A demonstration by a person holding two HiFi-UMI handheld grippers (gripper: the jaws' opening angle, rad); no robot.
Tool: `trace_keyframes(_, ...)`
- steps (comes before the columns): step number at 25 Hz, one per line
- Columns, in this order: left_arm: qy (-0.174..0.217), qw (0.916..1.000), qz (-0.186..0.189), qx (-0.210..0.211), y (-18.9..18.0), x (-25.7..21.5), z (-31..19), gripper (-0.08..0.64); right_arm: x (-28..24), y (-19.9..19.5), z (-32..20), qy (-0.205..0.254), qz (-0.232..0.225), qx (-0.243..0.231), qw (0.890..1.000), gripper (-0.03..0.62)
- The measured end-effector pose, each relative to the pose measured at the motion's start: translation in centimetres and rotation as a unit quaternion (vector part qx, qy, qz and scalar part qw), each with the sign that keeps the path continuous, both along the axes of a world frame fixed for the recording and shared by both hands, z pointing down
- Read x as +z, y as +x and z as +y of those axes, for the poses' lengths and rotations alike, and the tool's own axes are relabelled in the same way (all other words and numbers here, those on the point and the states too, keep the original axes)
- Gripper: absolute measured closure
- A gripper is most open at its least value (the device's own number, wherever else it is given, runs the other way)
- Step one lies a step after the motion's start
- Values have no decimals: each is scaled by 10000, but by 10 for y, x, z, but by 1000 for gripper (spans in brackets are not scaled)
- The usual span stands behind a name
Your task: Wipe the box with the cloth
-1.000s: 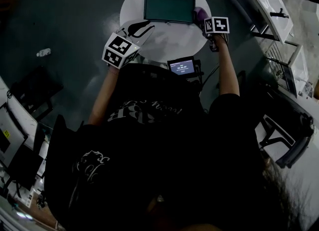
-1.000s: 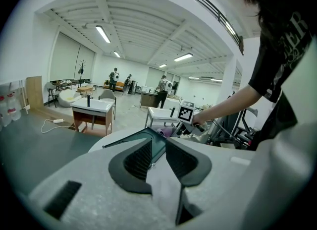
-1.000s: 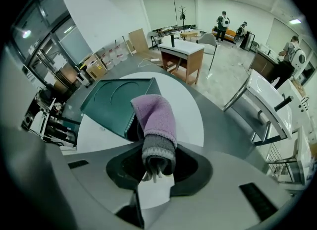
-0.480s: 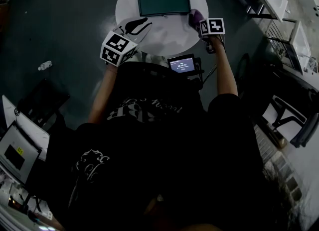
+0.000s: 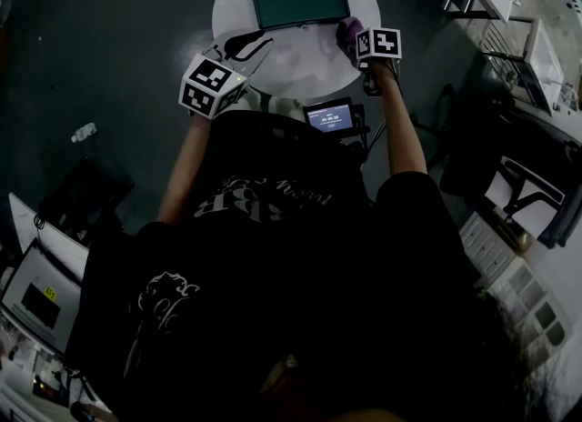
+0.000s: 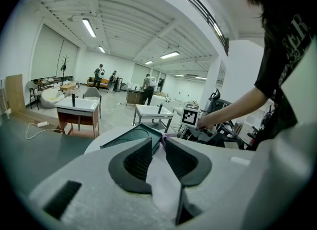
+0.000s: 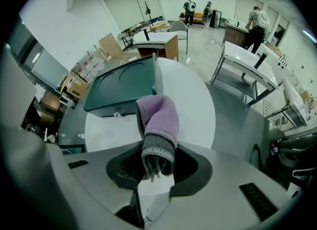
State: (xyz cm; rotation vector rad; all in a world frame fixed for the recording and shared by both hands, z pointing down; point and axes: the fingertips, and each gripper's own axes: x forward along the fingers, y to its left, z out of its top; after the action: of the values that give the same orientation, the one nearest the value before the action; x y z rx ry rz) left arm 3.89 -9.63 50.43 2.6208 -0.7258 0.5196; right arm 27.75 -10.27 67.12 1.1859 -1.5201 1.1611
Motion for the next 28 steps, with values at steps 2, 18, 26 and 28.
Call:
trace_keyframes(2,-10,10000,11,52,-8,0,0,463,-1,-11,6,-40,-41,-58,10000,491)
trace_keyframes(18,-61,9996,151,251,-65,9,-11,463,-2,-132,37,-377,-379,-1116,9923,491)
trace_keyframes(26,-87,9996,193,188,-98,16,-19,463,-6,-196,34,-434,-453,-1796,9817,491)
trace_keyframes(28,-101,9996,212,151,-105,16,-20,463,-9,-209,31,-448,-481,-1921,9792,491)
